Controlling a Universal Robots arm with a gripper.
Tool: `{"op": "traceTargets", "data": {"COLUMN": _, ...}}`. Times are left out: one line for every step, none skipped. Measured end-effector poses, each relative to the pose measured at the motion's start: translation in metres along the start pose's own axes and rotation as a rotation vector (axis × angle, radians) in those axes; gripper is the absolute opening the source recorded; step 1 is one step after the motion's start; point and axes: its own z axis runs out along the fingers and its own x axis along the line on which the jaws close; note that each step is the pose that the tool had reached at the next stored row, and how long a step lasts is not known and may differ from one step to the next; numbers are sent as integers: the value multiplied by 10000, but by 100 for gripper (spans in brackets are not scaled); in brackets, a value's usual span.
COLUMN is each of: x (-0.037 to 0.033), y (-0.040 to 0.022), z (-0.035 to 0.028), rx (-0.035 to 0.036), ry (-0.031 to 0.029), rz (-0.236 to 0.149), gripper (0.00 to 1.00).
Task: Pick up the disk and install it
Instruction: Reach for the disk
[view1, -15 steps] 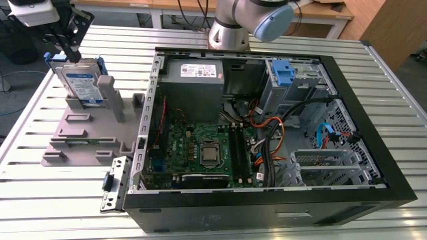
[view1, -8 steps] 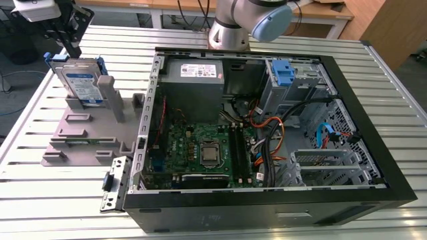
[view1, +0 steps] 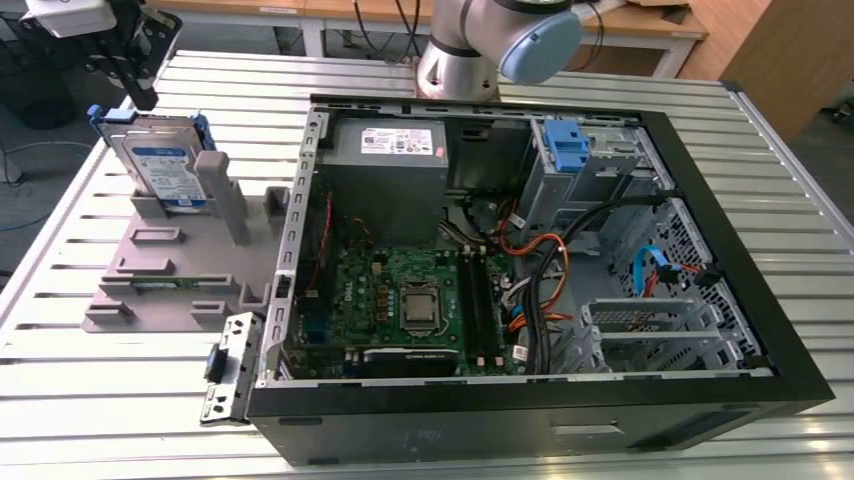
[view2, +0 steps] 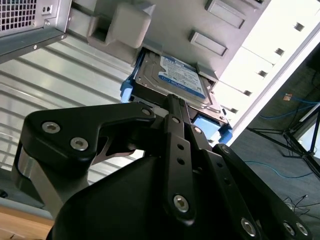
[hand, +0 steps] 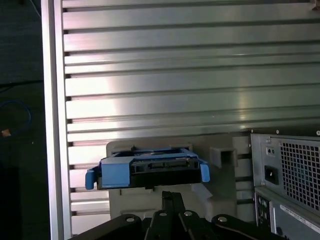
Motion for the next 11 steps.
{"op": "traceTargets", "data": {"x": 17, "y": 9, "z": 7, "rx": 0, "ry": 0, "rz": 1, "gripper": 11}}
{"op": "traceTargets", "data": {"x": 27, "y": 16, "z": 15, "rx": -1, "ry": -3, "rz": 1, "gripper": 11}}
{"op": "traceTargets", "data": {"x": 34, "y": 21, "z": 24, "rx": 0, "ry": -3, "rz": 0, "gripper": 11}}
{"op": "traceTargets", "data": {"x": 40, "y": 25, "z": 33, "rx": 1, "ry": -2, "rz": 0, "gripper": 11}}
{"op": "traceTargets", "data": {"x": 49, "y": 32, "z": 44, "rx": 2, "ry": -2, "rz": 0, "gripper": 11}}
{"op": "traceTargets", "data": {"x": 59, "y": 39, "z": 54, "rx": 2, "ry": -1, "rz": 0, "gripper": 11}}
{"op": "traceTargets", "data": {"x": 70, "y": 47, "z": 64, "rx": 2, "ry": -2, "rz": 0, "gripper": 11}}
{"op": "traceTargets", "data": {"x": 84, "y": 56, "z": 72, "rx": 2, "ry": -1, "rz": 0, "gripper": 11}}
{"op": "traceTargets", "data": {"x": 96, "y": 63, "z": 78, "rx": 2, "ry": -2, "rz": 0, "gripper": 11}}
{"op": "traceTargets", "data": {"x": 101, "y": 66, "z": 82, "rx": 2, "ry": -1, "rz": 0, "gripper": 11}}
{"op": "traceTargets", "data": {"x": 101, "y": 67, "z": 82, "rx": 3, "ry": 0, "rz": 0, "gripper": 11}}
